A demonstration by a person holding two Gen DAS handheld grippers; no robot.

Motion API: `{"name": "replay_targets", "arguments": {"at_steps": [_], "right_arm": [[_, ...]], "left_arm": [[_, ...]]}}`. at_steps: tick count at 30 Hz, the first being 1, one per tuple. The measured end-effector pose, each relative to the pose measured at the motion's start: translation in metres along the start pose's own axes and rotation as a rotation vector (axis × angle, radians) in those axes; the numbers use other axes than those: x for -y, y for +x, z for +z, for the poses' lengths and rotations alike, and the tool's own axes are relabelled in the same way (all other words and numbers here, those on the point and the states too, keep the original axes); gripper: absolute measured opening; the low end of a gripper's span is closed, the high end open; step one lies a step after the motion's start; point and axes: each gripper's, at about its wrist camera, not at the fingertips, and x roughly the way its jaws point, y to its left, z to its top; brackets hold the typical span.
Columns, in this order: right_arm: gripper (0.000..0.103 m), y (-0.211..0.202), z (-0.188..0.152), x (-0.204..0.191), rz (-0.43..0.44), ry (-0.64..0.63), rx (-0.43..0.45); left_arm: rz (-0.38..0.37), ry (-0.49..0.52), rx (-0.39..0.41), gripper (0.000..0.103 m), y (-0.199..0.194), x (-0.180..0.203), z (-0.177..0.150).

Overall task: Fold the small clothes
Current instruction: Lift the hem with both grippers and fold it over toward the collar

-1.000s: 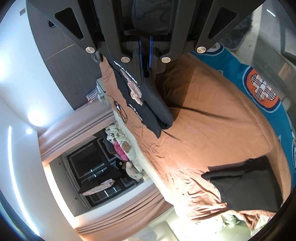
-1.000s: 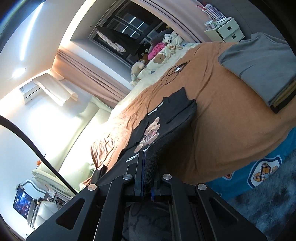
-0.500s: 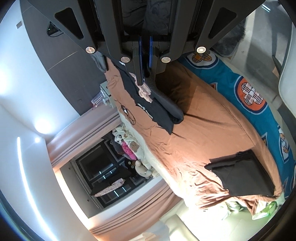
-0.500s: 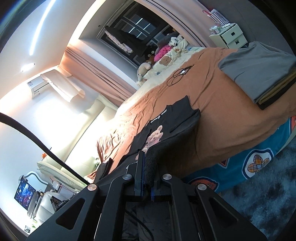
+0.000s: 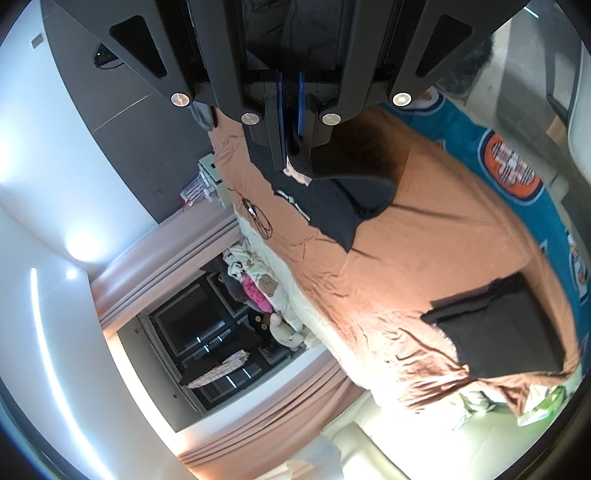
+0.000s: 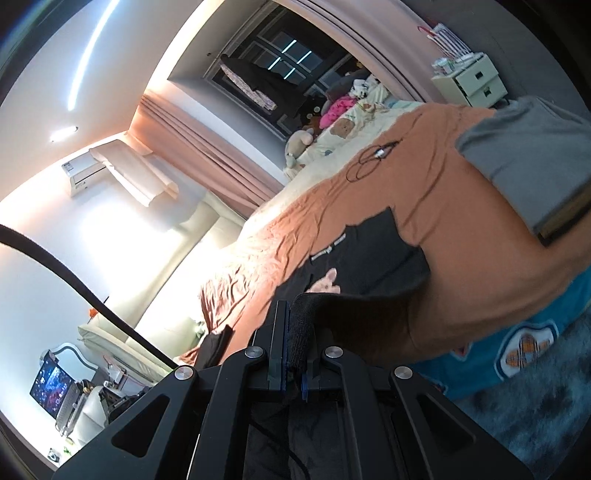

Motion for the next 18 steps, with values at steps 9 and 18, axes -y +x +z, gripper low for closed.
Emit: {"name": "replay_targets", "arguments": {"at_steps": [9,18], "right_arm": [[0.001,0.049,0.041,0.000,-0.004,-0.051,0.028],[0.001,0.093,0.069,0.004,-0.037,-0.080,0.033]], "left_arm": [[-0.010,0.045,0.022,0.005,0.053,0.020,0.056],[0.014,0.101,0.022,0.005,0.111,0.039,0.104]]}}
